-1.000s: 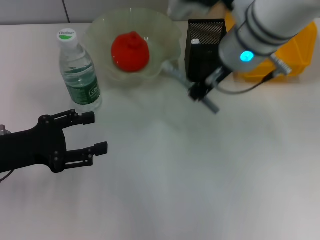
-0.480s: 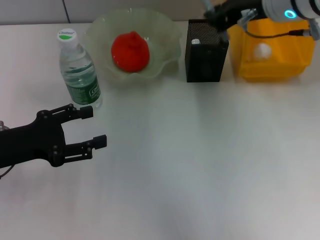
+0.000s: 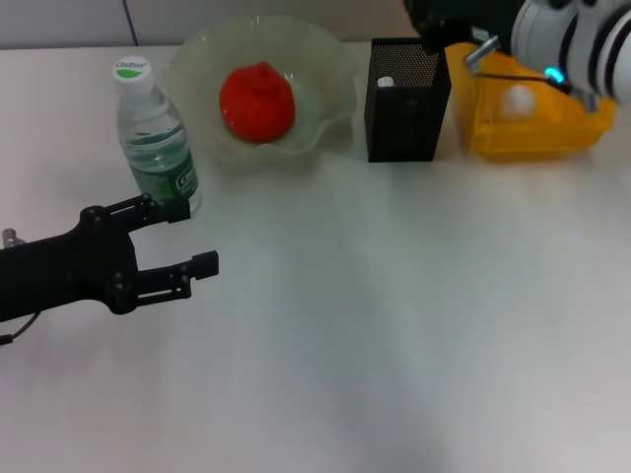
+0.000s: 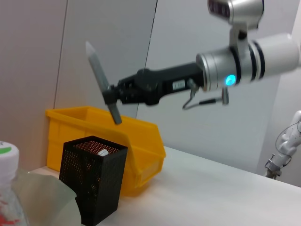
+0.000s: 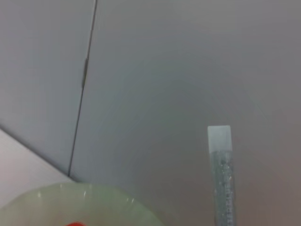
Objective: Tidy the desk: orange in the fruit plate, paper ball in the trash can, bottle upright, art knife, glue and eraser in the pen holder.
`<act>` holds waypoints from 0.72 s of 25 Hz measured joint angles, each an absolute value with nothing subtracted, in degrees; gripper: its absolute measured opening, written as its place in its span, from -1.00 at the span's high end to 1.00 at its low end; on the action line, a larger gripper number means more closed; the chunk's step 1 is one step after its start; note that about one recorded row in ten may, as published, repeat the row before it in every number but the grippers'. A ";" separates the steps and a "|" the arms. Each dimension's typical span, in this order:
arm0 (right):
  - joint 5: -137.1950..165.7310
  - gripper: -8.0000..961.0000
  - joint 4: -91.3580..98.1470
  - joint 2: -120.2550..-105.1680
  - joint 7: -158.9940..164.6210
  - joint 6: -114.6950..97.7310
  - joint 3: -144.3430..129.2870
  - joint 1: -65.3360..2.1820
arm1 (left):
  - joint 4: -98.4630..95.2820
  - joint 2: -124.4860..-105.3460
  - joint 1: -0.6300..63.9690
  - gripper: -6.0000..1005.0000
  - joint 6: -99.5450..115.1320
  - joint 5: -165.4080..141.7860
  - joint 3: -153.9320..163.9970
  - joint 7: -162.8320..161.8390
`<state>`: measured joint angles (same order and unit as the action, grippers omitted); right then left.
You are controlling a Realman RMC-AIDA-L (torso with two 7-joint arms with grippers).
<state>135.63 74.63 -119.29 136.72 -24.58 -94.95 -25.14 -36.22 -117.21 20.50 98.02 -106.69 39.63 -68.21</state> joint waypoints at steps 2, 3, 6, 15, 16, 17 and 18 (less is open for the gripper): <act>131.23 0.70 70.59 -119.27 132.67 -18.70 -97.19 -25.25 | -36.14 -117.26 20.82 -0.62 97.74 -106.69 39.67 -68.28; 129.80 0.70 68.61 -119.25 131.56 -16.00 -98.31 -25.55 | -35.99 -117.28 20.99 -0.62 97.62 -106.69 39.69 -68.29; 128.60 0.70 64.60 -119.23 130.98 -11.80 -100.50 -26.61 | -35.60 -117.28 21.31 -0.62 97.44 -106.70 39.73 -68.30; 128.38 0.69 62.15 -119.37 131.15 -10.61 -101.79 -28.11 | -35.60 -117.25 21.61 -0.62 96.83 -106.85 39.73 -68.38; 128.34 0.69 61.86 -119.38 131.22 -10.56 -101.79 -28.32 | -35.59 -117.25 21.61 -0.62 96.83 -106.85 39.73 -68.38; 128.30 0.68 61.53 -119.40 131.35 -10.54 -101.81 -28.57 | -35.59 -117.24 21.62 -0.62 96.83 -106.84 39.73 -68.38; 128.27 0.68 61.16 -119.40 131.53 -10.54 -101.81 -28.87 | -35.59 -117.24 21.62 -0.62 96.83 -106.84 39.73 -68.38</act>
